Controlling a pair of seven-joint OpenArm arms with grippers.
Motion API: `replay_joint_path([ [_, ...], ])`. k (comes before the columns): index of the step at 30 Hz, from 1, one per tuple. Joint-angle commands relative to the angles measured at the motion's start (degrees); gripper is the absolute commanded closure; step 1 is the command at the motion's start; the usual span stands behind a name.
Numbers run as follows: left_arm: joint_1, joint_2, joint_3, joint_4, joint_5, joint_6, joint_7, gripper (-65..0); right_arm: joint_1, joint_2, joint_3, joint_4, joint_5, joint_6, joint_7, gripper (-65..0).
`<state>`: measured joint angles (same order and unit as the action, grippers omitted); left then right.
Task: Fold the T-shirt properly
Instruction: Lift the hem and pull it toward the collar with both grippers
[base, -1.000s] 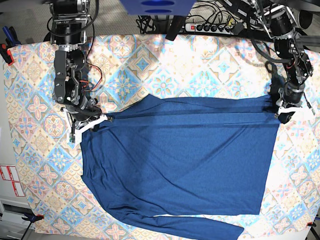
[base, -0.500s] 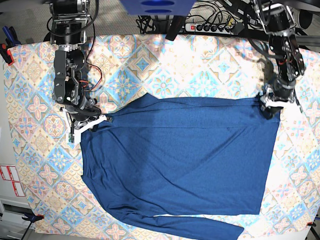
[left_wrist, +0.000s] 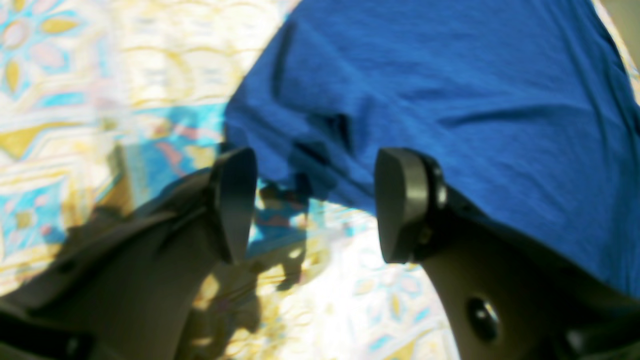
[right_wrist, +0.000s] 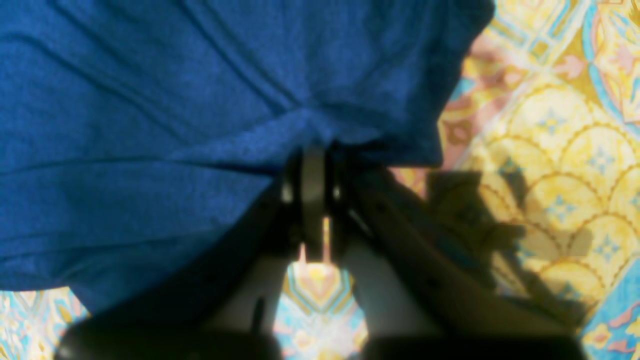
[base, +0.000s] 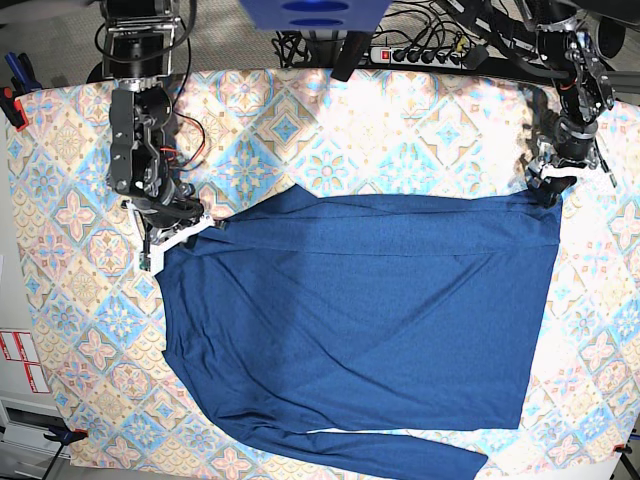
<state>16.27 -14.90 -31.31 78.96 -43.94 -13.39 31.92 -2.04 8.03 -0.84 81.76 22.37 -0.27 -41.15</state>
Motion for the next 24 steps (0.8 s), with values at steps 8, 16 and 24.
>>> replay_joint_path([
  [8, -3.31, -0.80, -0.12, -5.07, -0.85, -0.46, -1.11, -36.6, 0.94, 0.36, 0.09, 1.10, 0.09, 0.23, 1.10, -0.2],
  [16, -8.40, -0.80, -0.12, -12.80, -0.67, -0.46, -1.11, -36.6, 0.94, 0.36, 0.09, 1.10, 0.09, 0.23, 1.10, -0.2],
  [24, -10.95, 0.96, -0.03, -12.89, -0.32, -0.46, -1.11, -36.5, 0.94, 0.36, 0.09, 1.10, 0.09, 0.23, 1.10, -0.2],
])
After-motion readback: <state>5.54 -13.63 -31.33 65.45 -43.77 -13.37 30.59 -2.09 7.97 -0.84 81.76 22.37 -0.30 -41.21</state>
